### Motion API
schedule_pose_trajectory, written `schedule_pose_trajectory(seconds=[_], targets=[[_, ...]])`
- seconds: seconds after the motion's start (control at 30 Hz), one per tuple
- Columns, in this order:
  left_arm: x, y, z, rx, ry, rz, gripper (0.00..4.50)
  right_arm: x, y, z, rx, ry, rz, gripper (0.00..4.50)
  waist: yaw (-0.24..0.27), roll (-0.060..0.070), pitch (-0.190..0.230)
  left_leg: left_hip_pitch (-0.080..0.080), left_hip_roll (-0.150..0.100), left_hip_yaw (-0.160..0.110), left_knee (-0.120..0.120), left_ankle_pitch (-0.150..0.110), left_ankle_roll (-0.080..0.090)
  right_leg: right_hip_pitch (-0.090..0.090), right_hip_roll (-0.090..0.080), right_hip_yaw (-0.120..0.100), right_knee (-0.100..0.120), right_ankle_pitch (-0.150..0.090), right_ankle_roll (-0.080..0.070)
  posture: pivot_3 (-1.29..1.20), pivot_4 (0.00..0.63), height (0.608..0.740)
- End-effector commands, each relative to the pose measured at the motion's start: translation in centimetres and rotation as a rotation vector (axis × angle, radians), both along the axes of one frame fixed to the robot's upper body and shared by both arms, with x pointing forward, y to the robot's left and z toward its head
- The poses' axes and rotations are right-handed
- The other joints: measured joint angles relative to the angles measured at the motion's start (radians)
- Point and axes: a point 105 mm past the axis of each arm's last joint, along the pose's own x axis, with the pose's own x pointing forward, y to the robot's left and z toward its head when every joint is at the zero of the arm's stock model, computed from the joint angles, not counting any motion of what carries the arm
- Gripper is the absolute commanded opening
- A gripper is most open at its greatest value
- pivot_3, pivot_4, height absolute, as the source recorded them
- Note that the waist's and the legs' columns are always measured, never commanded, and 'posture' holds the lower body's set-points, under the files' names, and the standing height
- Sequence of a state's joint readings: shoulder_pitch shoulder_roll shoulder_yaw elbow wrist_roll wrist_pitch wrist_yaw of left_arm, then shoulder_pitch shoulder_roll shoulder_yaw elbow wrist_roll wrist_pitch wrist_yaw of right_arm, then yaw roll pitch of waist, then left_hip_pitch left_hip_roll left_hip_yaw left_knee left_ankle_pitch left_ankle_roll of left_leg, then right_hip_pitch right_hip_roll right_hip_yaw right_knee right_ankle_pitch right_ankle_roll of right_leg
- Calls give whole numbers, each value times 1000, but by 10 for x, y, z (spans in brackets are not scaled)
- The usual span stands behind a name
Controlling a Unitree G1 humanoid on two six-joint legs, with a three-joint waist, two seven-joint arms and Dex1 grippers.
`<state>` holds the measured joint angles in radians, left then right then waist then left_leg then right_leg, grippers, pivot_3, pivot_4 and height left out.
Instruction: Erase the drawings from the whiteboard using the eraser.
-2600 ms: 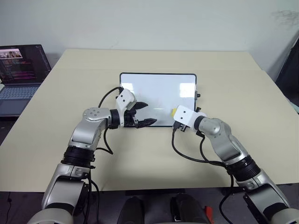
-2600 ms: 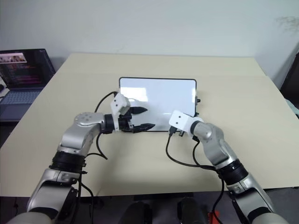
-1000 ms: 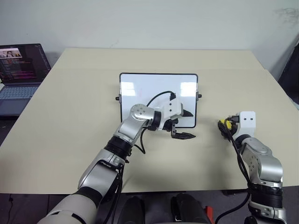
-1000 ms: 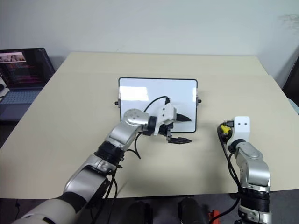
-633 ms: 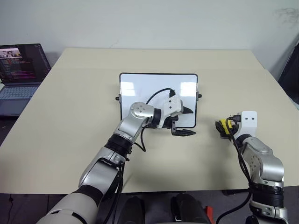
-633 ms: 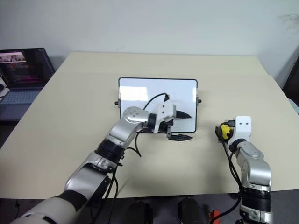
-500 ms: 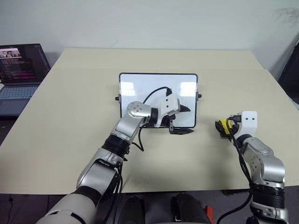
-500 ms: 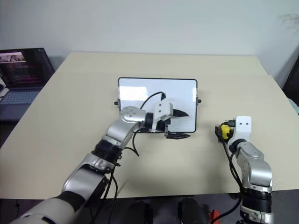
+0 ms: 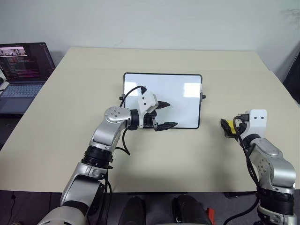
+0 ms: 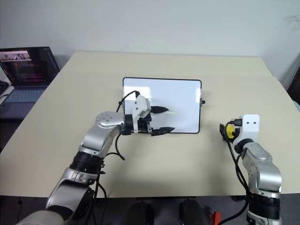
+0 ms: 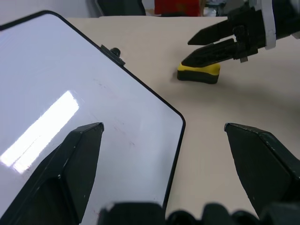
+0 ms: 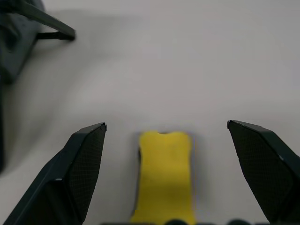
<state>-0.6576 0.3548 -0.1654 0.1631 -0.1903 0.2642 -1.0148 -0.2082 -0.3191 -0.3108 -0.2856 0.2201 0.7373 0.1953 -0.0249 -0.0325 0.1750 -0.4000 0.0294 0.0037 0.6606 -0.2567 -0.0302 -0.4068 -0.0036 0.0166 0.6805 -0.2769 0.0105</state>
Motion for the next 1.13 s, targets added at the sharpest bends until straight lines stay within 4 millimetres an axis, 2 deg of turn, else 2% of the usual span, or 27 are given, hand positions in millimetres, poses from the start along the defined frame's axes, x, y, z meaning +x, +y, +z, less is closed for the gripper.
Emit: schedule_pose_trajectory(seconds=[0.03, 0.07, 0.2, 0.27, 0.33, 0.43, 0.5, 0.57, 0.67, 0.8, 0.93, 1.13], targets=[[-3, 18, 18, -91, -55, 102, 4500, -13, 6, 39, -35, -176, 43, 4482, -7, 1, 0, 0, 0, 0, 0, 0, 0, 0, 1, 0, 0, 0, 0, 0, 150, 740], [-3, 21, 18, -104, -54, 128, 4500, -17, 7, 39, -27, -179, 51, 4482, -7, 1, 0, 0, 1, 0, -1, 0, 0, 0, 1, 0, 0, 0, 0, 0, 150, 740], [-7, 74, 3, -225, -61, 477, 4500, -52, 23, 34, -60, -285, 56, 4482, -7, 1, -1, 1, 5, -1, -3, -2, 1, 0, -1, 0, 0, -2, 1, 0, 150, 740], [-12, 87, -3, -254, -70, 586, 4500, -60, 22, 29, -70, -312, 40, 4482, -7, 2, -1, 1, 6, -1, -2, -3, 1, 0, -2, 0, 0, -2, 1, 0, 150, 740], [-16, 119, -13, -282, -108, 803, 4500, -69, 32, 19, -23, -313, 77, 4482, -4, 2, -1, 1, 4, 0, -1, -3, 0, 0, -4, 0, 1, -2, 1, 0, 150, 740], [-26, 158, -30, -264, -149, 1062, 4500, -71, 30, 11, 63, -337, 43, 4482, -4, 0, -2, 3, 2, 0, 0, -3, 1, 3, -7, 0, 0, -2, 3, 0, 150, 740], [-32, 175, -42, -242, -143, 1171, 4500, -67, 27, 11, 59, -371, 25, 4482, -4, 0, -2, 4, 2, 1, 1, -2, 1, 3, -7, 1, 0, -2, 4, 0, 150, 740], [-35, 181, -47, -243, -136, 1227, 4500, -63, 22, 11, 51, -385, 23, 4482, -3, 0, -2, 4, 2, 1, 2, -1, 2, 3, -7, 1, 0, -1, 5, 0, 150, 740], [-35, 179, -47, -250, -142, 1252, 4500, -61, 14, 13, 29, -410, 13, 4482, 9, -1, -3, 4, 1, 1, 2, -1, 3, 4, -7, 0, 0, -1, 5, 0, 150, 740], [-40, 171, -50, -234, -134, 1240, 4500, -73, 4, 6, 3, -389, -18, 4482, 17, -1, -3, 3, 1, 1, 1, -1, 2, 3, -6, 0, 0, 0, 2, 0, 150, 740], [-49, 169, -58, -218, -111, 1261, 4500, -91, 7, -7, 1, -336, -30, 4482, 20, 0, -3, 3, 1, 1, 0, -2, 1, 2, -7, 0, 0, 0, 0, 0, 150, 740], [-59, 178, -74, -218, -36, 1359, 4500, -94, 5, -7, 4, -320, -55, 4482, 16, 1, -4, 4, 2, 2, 0, -2, 1, 2, -7, 1, 0, -3, 4, 0, 150, 740]])
